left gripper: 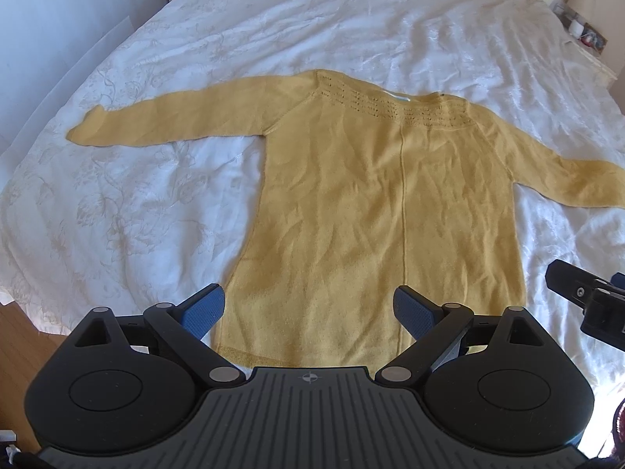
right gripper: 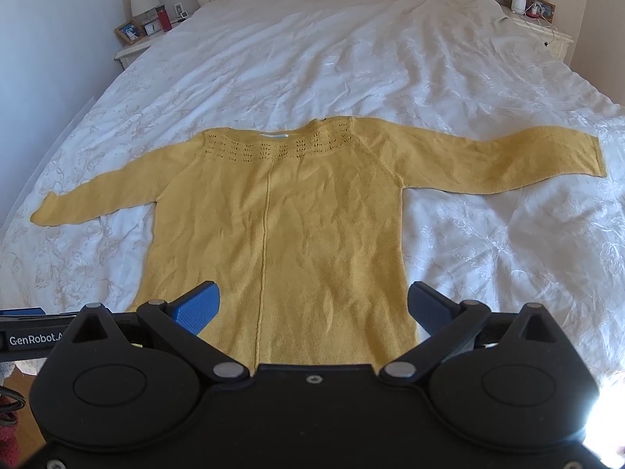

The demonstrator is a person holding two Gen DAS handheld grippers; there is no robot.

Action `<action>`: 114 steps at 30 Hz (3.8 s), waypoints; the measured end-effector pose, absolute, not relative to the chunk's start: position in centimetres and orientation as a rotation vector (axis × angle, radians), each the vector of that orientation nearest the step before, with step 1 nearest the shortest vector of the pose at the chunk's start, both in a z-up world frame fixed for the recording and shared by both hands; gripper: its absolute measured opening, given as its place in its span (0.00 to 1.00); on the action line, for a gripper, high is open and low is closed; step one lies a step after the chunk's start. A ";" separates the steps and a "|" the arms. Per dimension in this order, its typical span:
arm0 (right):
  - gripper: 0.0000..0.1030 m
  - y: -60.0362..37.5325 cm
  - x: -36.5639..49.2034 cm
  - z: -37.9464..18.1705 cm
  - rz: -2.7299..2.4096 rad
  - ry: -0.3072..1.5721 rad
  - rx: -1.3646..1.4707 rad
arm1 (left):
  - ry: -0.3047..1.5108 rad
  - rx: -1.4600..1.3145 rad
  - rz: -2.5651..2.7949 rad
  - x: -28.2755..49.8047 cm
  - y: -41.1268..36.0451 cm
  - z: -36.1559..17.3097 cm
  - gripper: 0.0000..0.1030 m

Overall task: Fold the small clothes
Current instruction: 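Move both grippers over the yellow sweater toward one sleeve, then grasp the cuff of the sleeve with the right gripper, then fold the held sleeve across the sweater body with the right gripper, release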

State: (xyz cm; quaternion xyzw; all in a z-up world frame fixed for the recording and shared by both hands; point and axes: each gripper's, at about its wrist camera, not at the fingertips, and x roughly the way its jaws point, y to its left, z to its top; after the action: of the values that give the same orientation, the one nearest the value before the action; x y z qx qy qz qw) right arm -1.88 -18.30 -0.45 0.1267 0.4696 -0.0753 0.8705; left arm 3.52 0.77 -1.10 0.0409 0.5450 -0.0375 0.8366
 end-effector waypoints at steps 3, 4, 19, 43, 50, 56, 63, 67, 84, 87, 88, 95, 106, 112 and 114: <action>0.99 -18.4 -0.4 -0.7 -0.157 0.991 0.273 | 1.164 0.084 -0.078 5.0 0.9 -1.3 0.92; 0.99 -18.4 0.0 -0.8 -0.158 0.993 0.276 | 1.166 0.085 -0.077 5.5 0.9 -1.4 0.92; 0.99 -20.3 7.5 -2.3 -0.219 0.997 0.340 | 1.185 0.110 -0.152 14.6 -0.1 -2.8 0.84; 0.95 -33.4 10.7 -6.6 -0.291 0.928 0.376 | 1.242 0.159 -0.154 19.8 -8.9 -6.1 0.57; 0.91 -41.7 9.5 -6.7 -0.368 0.901 0.286 | 1.150 0.114 -0.158 18.8 -13.6 -4.8 0.57; 0.76 -51.3 8.3 -7.7 -0.493 0.921 0.247 | 1.059 0.128 -0.193 17.0 -16.8 -3.9 0.57; 0.75 -61.0 8.7 -10.2 -0.609 0.960 0.227 | 1.040 0.137 -0.202 15.9 -18.3 -4.2 0.57; 0.76 -65.0 8.9 -12.5 -0.597 0.999 0.309 | 1.132 0.046 -0.180 16.2 -17.4 -5.0 0.56; 0.16 -62.1 10.1 -9.0 -0.374 0.886 0.563 | 1.203 0.007 -0.137 17.4 -12.7 -7.5 0.56; 0.16 -57.0 12.1 -6.6 -0.270 0.843 0.544 | 1.204 0.006 -0.157 17.8 -11.2 -8.0 0.56; 0.15 -55.3 12.6 -6.0 -0.236 0.831 0.542 | 1.205 0.006 -0.164 18.0 -10.6 -8.1 0.56; 0.15 -40.7 19.6 -2.2 0.058 0.758 0.590 | 1.214 0.010 -0.157 18.9 -4.2 -8.6 0.56; 0.16 -20.2 27.8 -7.3 0.341 0.896 0.526 | 1.244 0.001 -0.057 19.5 6.0 -9.6 0.56; 0.22 -13.1 29.0 -11.2 0.368 0.996 0.413 | 1.253 -0.022 -0.006 19.4 9.4 -10.0 0.56; 0.26 -12.1 28.8 -11.8 0.384 1.000 0.392 | 1.256 -0.029 0.013 19.5 10.1 -10.2 0.56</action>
State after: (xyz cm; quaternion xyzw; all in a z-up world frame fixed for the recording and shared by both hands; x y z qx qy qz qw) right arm 28.85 -12.11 -11.76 0.1854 0.4731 0.1819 0.8418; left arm 19.51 10.05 -10.17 -0.0137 0.5875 0.0059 0.8091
